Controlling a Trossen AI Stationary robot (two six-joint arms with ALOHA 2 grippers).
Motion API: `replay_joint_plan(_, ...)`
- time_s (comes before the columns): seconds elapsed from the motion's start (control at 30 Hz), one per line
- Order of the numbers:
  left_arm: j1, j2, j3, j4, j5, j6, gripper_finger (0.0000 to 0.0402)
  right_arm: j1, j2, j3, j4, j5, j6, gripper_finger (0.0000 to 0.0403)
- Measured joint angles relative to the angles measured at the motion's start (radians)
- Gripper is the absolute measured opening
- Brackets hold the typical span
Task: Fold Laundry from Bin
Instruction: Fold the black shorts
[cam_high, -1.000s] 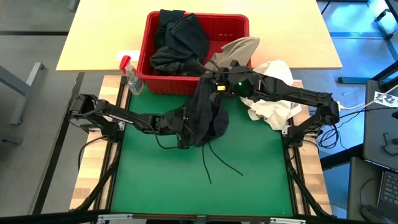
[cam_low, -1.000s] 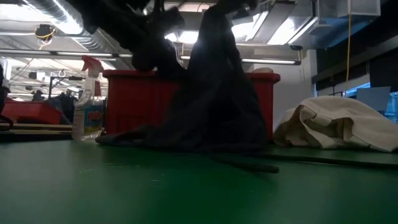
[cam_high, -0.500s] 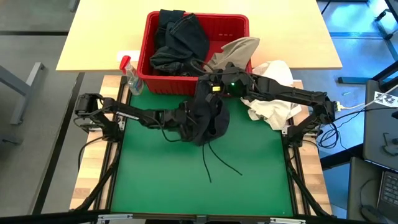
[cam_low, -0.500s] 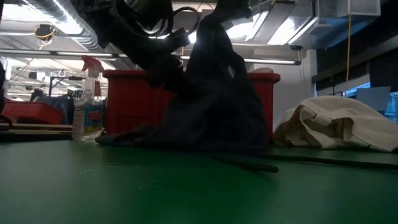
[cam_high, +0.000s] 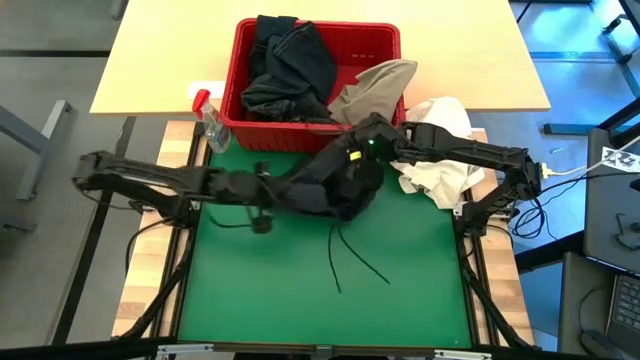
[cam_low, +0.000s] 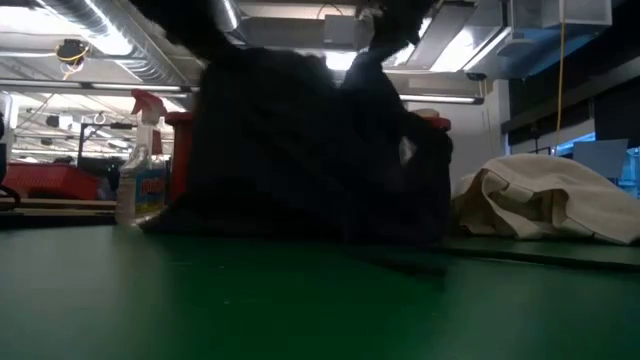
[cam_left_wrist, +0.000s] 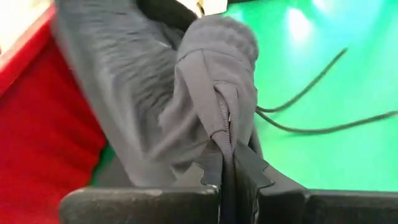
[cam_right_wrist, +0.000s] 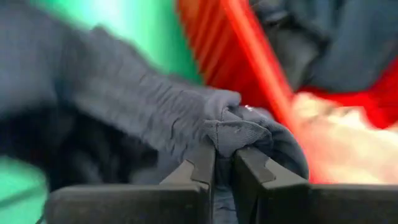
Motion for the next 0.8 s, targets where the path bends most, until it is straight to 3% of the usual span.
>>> replay_joint_plan(0.17, -0.015, -0.162, -0.02, -0.233, -0.051, -0.12, 0.0006, 0.043, 0.0, -0.156, 0.093, -0.128, -0.02, 0.0033)
replay_joint_plan(0.43, -0.022, -0.278, -0.188, -0.291, -0.103, -0.224, 0.0006, 0.088, 0.001, -0.432, 0.421, -0.171, -0.028, 0.0033)
replay_joint_plan(0.57, -0.021, -0.279, -0.201, -0.273, -0.105, -0.231, 0.0006, 0.088, -0.001, -0.433, 0.382, -0.159, -0.028, 0.0051)
replay_joint_plan(0.8, -0.021, -0.297, -0.199, -0.3, -0.187, -0.272, 0.0005, 0.088, -0.095, -0.33, 0.081, -0.132, -0.047, 0.0159)
